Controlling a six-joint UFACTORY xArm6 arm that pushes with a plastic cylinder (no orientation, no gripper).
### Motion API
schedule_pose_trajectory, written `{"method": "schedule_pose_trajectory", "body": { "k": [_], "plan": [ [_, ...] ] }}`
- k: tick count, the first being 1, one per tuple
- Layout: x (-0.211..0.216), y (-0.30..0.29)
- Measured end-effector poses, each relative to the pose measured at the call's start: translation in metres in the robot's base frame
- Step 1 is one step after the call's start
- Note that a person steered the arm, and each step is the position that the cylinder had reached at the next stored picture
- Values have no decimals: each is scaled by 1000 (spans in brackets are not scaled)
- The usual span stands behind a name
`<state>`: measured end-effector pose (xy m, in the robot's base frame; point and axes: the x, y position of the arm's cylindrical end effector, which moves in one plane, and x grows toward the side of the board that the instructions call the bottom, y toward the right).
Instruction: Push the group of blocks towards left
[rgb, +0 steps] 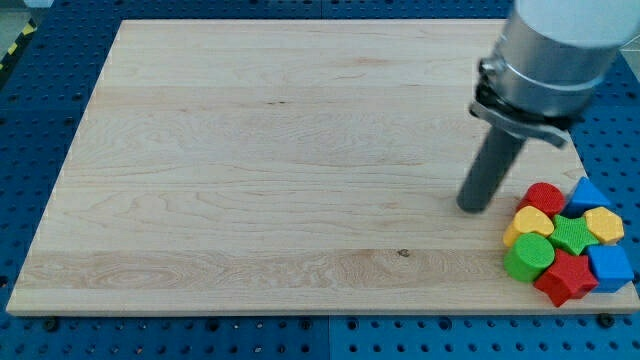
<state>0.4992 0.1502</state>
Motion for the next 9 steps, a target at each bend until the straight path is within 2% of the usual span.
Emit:
{"method": "schedule_pose_trajectory", "body": {
  "k": [1,2,3,4,5,7,8,9],
  "plan": [
    [-63,17],
    [-75,108],
    [-61,192],
    [-56,195],
    [2,186],
    [87,173],
    [118,155],
    [117,131]
  ]
}}
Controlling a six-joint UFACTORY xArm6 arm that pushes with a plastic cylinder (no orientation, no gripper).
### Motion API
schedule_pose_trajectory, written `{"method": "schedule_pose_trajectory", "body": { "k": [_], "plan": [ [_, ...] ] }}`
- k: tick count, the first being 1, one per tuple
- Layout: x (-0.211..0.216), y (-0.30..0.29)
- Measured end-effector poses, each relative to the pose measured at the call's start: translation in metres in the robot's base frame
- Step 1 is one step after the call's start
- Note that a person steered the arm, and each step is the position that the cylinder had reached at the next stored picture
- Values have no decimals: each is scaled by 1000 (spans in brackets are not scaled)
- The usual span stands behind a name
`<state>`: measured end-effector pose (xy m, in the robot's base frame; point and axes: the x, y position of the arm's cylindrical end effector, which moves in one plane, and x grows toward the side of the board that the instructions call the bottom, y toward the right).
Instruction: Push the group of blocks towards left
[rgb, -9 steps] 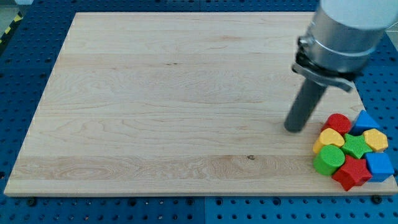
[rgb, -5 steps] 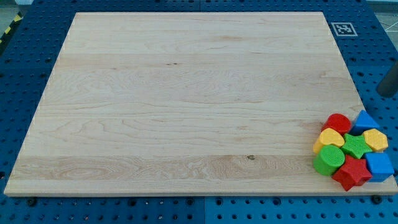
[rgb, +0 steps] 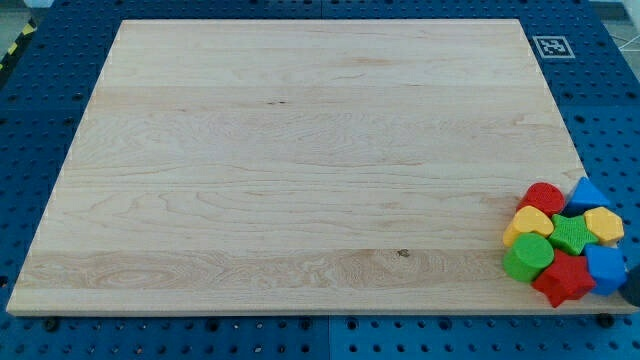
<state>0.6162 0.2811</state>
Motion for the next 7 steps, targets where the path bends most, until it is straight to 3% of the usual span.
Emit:
{"method": "schedule_pose_trajectory", "body": {
  "k": [1,3,5,7],
  "plan": [
    [2,-79],
    [-7,-168],
    [-38,-165],
    [3,-179]
  ]
}}
